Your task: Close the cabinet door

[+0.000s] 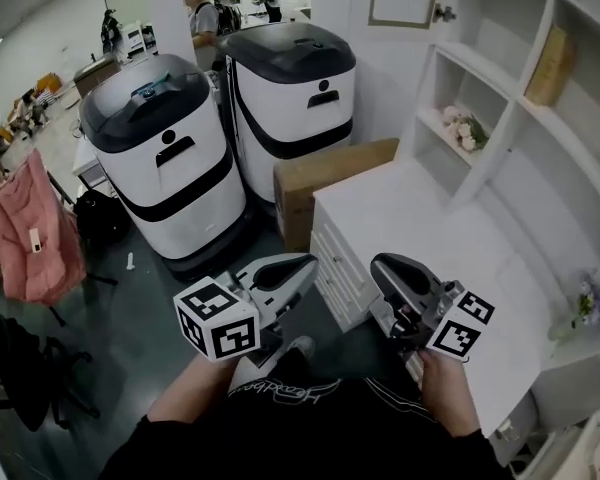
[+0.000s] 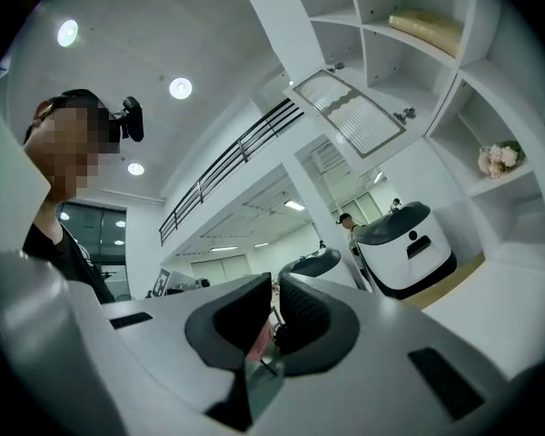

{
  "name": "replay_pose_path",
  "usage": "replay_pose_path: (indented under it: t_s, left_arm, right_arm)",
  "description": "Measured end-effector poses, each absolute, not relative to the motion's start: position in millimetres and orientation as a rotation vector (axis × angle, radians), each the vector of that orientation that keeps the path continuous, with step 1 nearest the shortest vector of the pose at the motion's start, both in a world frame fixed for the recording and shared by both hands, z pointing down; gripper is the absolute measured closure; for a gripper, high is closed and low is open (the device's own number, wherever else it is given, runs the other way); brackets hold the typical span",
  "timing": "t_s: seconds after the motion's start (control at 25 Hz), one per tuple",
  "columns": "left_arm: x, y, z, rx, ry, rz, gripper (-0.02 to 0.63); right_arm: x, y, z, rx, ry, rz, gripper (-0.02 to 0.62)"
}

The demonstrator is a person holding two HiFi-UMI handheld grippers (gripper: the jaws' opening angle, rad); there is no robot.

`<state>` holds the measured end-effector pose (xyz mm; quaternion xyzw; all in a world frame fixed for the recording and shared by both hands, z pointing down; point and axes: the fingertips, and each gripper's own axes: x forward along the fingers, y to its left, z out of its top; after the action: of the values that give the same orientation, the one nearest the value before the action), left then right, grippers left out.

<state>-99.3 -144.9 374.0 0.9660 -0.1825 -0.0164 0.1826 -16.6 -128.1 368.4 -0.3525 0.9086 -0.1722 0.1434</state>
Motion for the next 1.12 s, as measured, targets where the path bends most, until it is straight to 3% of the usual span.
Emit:
replay_pose_path:
  t_s: [0.48,1.0,1.12]
  left_arm:
    - [-37,-355,350,2.788,-0.247,-0.019,0.581]
    - [2,-437,307,2.898,-0.098,-0.138,0.574]
    - [4,-462,296,2.918,-0.143,-0.169,0.521]
  right_arm:
    - [32,-329,347,-1.234,2.51,-0.452,0.54]
    - [86,-366,341,-1.464,2.4,-0.385,0.54]
    - [92,-368,343,-1.481,2.375,-0.381,0.54]
